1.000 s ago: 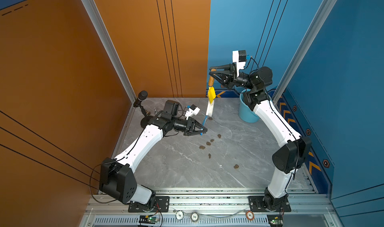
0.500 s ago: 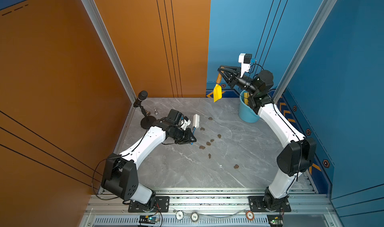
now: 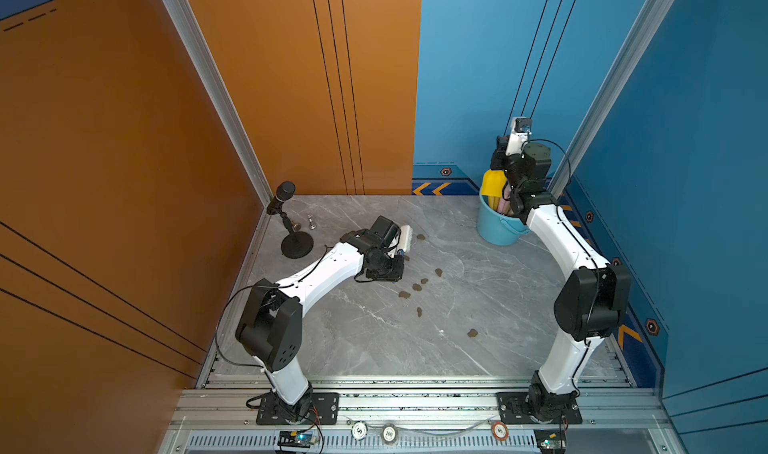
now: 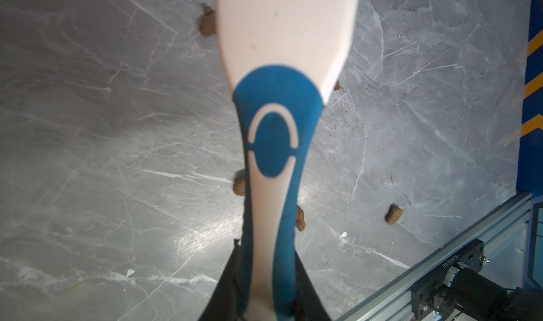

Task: Brush the soil off the hand trowel and place it into the bucket
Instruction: Place the hand trowel in the bucket.

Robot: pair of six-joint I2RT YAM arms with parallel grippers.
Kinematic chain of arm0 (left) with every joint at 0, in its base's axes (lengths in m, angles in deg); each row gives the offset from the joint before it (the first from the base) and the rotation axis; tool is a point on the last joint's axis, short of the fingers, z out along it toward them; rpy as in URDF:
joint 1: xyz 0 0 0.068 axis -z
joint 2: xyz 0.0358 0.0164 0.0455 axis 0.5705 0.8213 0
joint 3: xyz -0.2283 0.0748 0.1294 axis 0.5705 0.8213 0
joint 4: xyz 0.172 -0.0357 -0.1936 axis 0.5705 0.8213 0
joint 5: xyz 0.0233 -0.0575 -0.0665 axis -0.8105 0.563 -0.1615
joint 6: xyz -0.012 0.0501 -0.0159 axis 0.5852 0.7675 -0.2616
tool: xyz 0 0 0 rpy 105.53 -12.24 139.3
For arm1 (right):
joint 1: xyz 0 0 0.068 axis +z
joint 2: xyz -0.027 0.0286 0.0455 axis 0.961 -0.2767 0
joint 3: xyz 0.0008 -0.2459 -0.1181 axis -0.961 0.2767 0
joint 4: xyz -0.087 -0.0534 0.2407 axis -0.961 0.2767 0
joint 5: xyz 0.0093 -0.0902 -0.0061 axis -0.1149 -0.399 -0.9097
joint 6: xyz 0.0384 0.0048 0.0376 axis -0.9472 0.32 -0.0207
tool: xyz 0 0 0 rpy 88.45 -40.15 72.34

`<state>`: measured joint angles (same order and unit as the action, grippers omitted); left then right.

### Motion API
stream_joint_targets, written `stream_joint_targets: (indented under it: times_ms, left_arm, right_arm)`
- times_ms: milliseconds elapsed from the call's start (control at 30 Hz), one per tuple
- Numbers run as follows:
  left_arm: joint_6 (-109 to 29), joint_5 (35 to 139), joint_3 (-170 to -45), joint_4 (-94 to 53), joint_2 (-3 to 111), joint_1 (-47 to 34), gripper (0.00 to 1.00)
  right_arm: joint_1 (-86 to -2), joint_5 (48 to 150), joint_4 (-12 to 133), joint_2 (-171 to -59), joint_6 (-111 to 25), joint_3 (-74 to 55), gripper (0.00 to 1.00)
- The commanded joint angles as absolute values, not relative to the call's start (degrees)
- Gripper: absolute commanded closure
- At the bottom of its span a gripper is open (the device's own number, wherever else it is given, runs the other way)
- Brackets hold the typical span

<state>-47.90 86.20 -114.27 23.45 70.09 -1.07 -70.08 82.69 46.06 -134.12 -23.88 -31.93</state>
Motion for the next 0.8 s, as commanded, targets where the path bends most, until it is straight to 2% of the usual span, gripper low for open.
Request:
stream_joint_targets:
  times_ms: [0,433,633,767]
  left_arm:
    - [-46.11,84.98,-118.11,23.5,71.86,-0.35,1.0]
    - [-46.38,84.41,-120.68,24.06,74.45,-1.25,1.0]
    - [-46.23,82.52,-119.45,24.64,72.49,-1.66,1.0]
    - [-46.14,81.43,-118.18,25.11,71.07,-2.19,1.0]
  right_arm:
    - [-74.12,81.21,47.65,-135.59,-24.97,-32.53,0.94]
    - [-79.04,95.68,43.43,-141.2,-25.01,-24.43,0.89]
    - [-78.21,91.55,44.61,-143.41,-23.44,-23.66,0.83]
    - [-78.15,87.63,44.12,-143.31,-24.05,-21.85,0.71]
